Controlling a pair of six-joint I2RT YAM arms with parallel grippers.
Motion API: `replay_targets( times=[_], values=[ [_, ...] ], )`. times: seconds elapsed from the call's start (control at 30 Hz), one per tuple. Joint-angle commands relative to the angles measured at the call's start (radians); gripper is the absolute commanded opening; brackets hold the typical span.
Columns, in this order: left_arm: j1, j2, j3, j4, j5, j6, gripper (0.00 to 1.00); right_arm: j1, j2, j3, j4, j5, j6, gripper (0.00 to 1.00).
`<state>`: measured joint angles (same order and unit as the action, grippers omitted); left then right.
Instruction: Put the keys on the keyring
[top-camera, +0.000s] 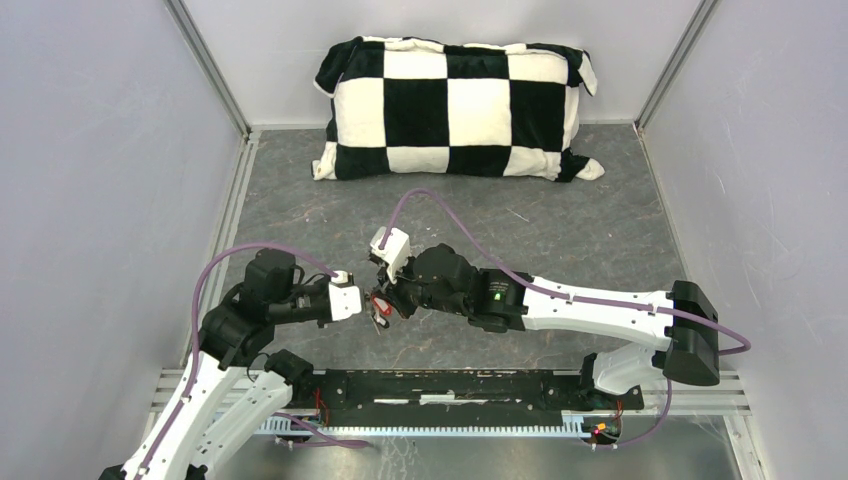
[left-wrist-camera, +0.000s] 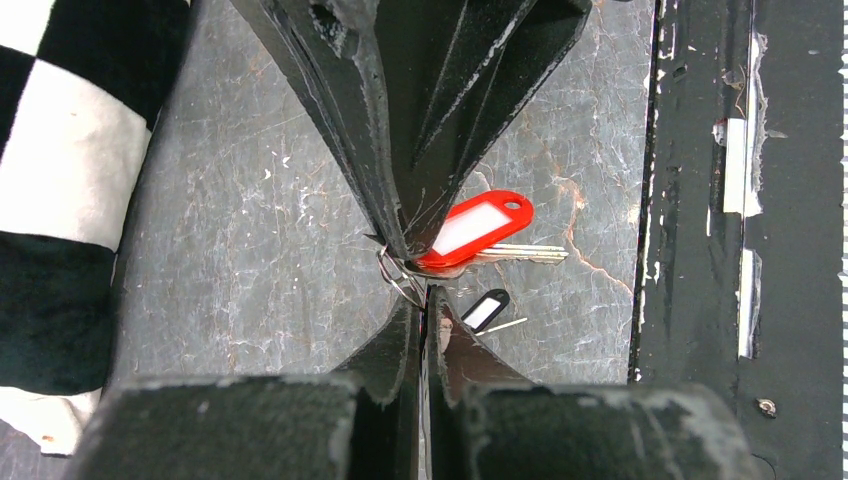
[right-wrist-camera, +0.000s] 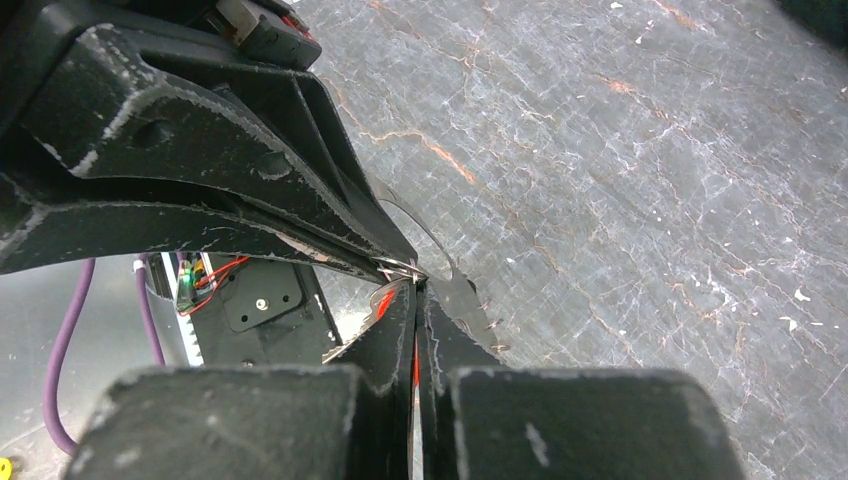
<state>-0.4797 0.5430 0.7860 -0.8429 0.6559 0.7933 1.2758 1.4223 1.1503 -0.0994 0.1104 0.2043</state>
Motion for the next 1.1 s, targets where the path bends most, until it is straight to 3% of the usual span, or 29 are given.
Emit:
replay_targets(
  times=[0.0,0.8,1.07],
  values=[
    [-0.005,-0.004,0.023,-0.016,0.070,0.027,0.02,-0.021,-0.028,0.052,0.119,0.017,0.002,0.00],
    [-0.005,0.004,0.017,-0.016,0.059,0.022,0.02,-0.019,0.002,0.071,0.167,-0.155,-0.036,0.00],
    [-0.005,-0.006,0.013,-0.016,0.057,0.024,0.02,-0.021,-0.012,0.071,0.150,-0.050,-0.032,0.00]
  ],
)
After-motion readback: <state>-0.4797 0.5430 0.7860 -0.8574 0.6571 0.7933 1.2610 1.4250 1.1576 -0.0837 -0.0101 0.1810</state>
